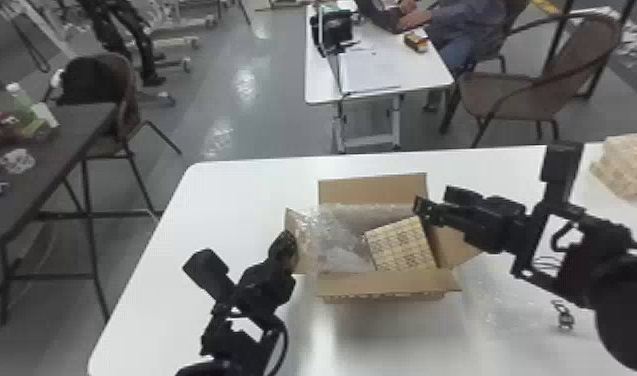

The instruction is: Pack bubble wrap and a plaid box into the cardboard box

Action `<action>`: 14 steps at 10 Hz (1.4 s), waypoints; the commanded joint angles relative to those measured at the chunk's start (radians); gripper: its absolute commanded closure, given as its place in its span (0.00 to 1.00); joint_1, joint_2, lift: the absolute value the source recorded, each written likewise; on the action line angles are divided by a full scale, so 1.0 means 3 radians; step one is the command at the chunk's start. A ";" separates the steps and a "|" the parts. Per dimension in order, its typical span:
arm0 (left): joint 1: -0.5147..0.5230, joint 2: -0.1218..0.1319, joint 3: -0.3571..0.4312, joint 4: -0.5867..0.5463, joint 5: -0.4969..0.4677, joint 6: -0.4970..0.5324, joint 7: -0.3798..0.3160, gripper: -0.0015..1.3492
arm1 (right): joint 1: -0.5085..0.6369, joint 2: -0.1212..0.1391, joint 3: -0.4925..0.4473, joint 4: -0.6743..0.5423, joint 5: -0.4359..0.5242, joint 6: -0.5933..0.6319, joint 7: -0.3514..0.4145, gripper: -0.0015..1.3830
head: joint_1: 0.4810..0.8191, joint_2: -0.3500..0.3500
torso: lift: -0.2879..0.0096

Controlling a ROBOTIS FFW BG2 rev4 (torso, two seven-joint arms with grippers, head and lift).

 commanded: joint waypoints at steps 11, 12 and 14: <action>0.0039 0.0016 0.0015 0.0082 -0.0029 -0.0123 -0.0037 0.88 | 0.1430 0.0229 -0.2172 0.0269 0.0678 -0.3056 0.0241 0.26 | 0.63 0.28 | 0.73; 0.0039 0.0016 0.0015 0.0097 -0.0024 -0.0138 -0.0042 0.88 | 0.1400 0.0290 -0.2300 0.0570 0.0678 -0.3092 0.0374 0.26 | 0.63 0.23 | 0.73; 0.0039 0.0011 0.0020 0.0107 -0.0024 -0.0148 -0.0042 0.88 | 0.1267 0.0285 -0.2361 0.1118 0.0775 -0.3199 0.0593 0.26 | 0.63 0.19 | 0.74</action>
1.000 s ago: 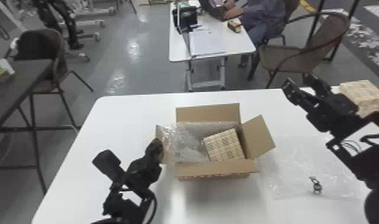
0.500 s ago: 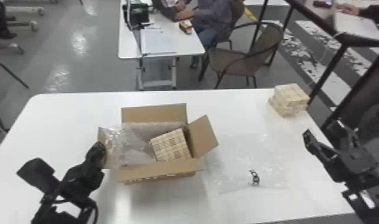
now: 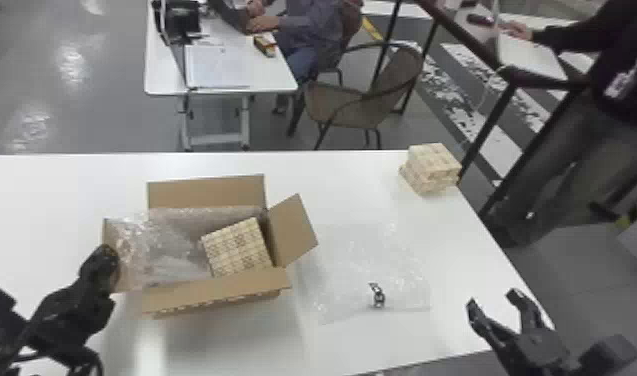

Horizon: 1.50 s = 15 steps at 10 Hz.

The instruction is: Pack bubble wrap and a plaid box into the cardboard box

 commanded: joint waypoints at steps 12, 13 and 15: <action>-0.0267 -0.0253 0.1192 0.0135 -0.0909 0.0003 0.0082 0.88 | -0.0194 0.0037 0.0021 0.0297 0.0141 0.0063 0.0081 0.26 | 0.63 0.43 | 0.79; -0.0231 -0.0253 0.1274 0.0125 -0.0966 -0.0120 0.0276 0.88 | -0.0199 0.0037 0.0032 0.0297 0.0136 0.0068 0.0086 0.26 | 0.63 0.48 | 0.79; -0.0129 -0.0253 0.1279 0.0110 -0.1027 -0.0396 0.0675 0.88 | -0.0204 0.0037 0.0052 0.0302 0.0131 0.0083 0.0097 0.26 | 0.63 0.59 | 0.80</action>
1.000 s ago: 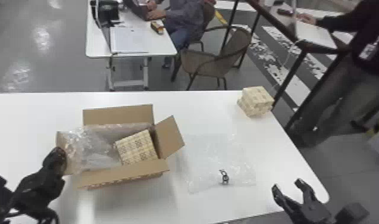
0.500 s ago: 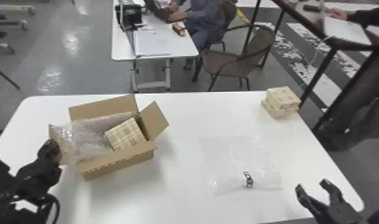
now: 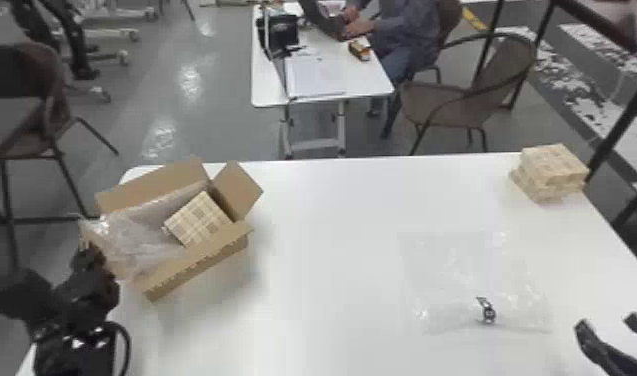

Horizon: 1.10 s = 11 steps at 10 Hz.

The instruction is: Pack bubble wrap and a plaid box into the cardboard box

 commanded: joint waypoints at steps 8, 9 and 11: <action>0.0221 -0.0009 -0.0438 0.0098 -0.0056 -0.0752 0.1357 0.49 | -0.0053 0.0003 0.0068 0.0068 -0.0037 0.0054 0.0042 0.26 | 0.63 0.69 | 0.84; 0.0226 -0.0009 -0.0443 0.0103 -0.0041 -0.0762 0.1357 0.42 | -0.0053 0.0003 0.0078 0.0068 -0.0037 0.0054 0.0042 0.26 | 0.63 0.69 | 0.84; 0.0297 -0.0009 -0.0571 0.0077 -0.0041 -0.1028 0.1357 0.35 | -0.0058 0.0003 0.0094 0.0042 -0.0047 0.0054 0.0037 0.26 | 0.63 0.69 | 0.85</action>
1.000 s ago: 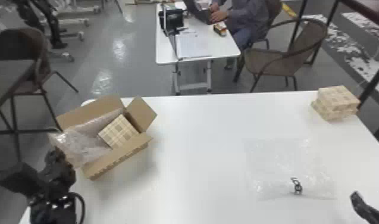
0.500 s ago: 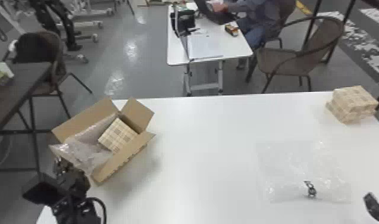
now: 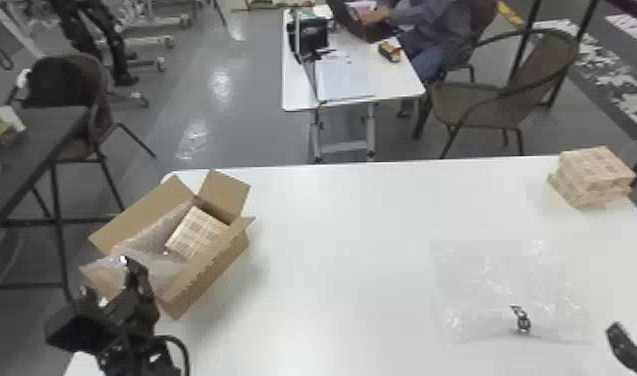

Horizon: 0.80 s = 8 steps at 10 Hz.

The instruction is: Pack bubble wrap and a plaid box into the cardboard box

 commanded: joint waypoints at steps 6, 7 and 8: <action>0.0629 0.0164 -0.0762 -0.0538 -0.0444 -0.0590 -0.0143 0.35 | 0.0122 0.0003 0.0285 -0.0516 -0.0092 0.0041 -0.0103 0.26 | 0.63 0.54 | 0.89; 0.0721 0.0256 -0.0839 -0.0590 -0.0480 -0.0508 -0.0276 0.35 | 0.0157 0.0003 0.0315 -0.0598 -0.0071 0.0067 -0.0118 0.26 | 0.63 0.51 | 0.89; 0.0793 0.0332 -0.0859 -0.0605 -0.0582 -0.0478 -0.0424 0.35 | 0.0214 0.0003 0.0341 -0.0706 0.0000 0.0067 -0.0164 0.26 | 0.63 0.47 | 0.90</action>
